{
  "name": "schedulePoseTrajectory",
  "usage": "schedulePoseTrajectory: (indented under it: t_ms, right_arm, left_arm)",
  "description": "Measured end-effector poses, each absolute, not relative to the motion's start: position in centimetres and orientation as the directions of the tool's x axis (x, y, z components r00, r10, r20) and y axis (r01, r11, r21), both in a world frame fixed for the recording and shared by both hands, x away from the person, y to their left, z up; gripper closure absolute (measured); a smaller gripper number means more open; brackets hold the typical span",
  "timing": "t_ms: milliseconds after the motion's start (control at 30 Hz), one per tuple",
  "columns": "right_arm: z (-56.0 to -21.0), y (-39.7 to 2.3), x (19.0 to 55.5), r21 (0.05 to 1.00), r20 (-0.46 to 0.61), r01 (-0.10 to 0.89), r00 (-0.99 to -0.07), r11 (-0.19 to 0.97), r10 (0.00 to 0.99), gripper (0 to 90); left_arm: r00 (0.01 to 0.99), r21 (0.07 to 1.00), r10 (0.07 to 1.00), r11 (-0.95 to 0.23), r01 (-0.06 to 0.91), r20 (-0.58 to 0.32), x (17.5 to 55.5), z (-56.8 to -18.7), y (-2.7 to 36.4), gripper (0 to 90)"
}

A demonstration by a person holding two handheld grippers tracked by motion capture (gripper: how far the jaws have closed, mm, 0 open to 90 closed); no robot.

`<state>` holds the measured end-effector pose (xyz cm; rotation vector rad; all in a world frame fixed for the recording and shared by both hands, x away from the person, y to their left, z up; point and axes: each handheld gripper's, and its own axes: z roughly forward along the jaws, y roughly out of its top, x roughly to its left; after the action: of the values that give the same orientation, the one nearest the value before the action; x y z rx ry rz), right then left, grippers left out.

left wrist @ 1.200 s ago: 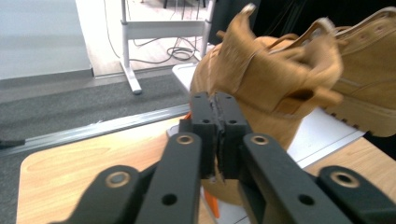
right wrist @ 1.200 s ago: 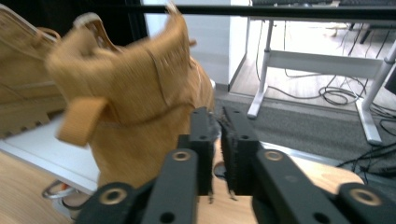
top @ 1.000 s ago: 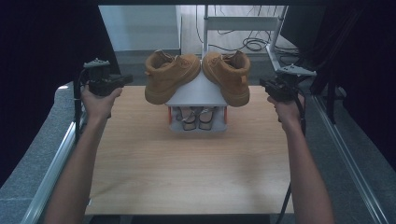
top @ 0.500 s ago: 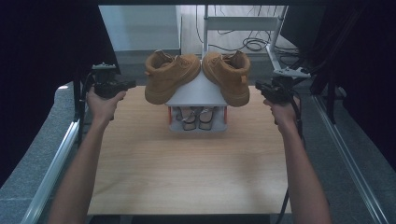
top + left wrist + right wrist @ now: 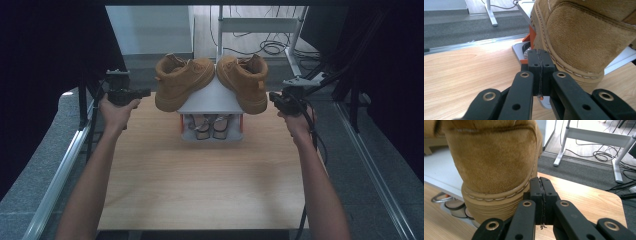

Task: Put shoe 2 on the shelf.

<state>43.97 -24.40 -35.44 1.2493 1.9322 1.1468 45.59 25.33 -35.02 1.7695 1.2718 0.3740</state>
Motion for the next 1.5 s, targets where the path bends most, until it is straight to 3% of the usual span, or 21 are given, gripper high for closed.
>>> schedulePoseTrajectory:
  t_ms: [633,1000,1167,1500]
  right_arm:
    - [-35.9,-23.5,43.7,0.885,-0.022,0.423,-0.381,0.196,0.924,89.1]
    - [-36.0,-23.0,43.4,0.894,-0.056,0.396,-0.370,0.212,0.927,89.2]
    - [-36.2,-22.6,43.3,0.904,-0.044,0.377,-0.388,0.202,0.920,89.2]
    - [-36.5,-21.8,43.2,0.912,-0.064,0.348,-0.401,0.216,0.914,89.2]
  left_arm:
    - [0.440,0.790,0.871,-0.107,0.603,-0.219,45.7,-34.8,23.8,89.7]
    - [0.469,0.786,0.847,-0.104,0.609,-0.251,45.6,-34.8,23.4,89.7]
    - [0.464,0.787,0.864,-0.144,0.600,-0.196,45.5,-34.4,22.8,89.7]
    - [0.471,0.778,0.850,-0.126,0.616,-0.236,45.8,-34.4,23.2,89.7]
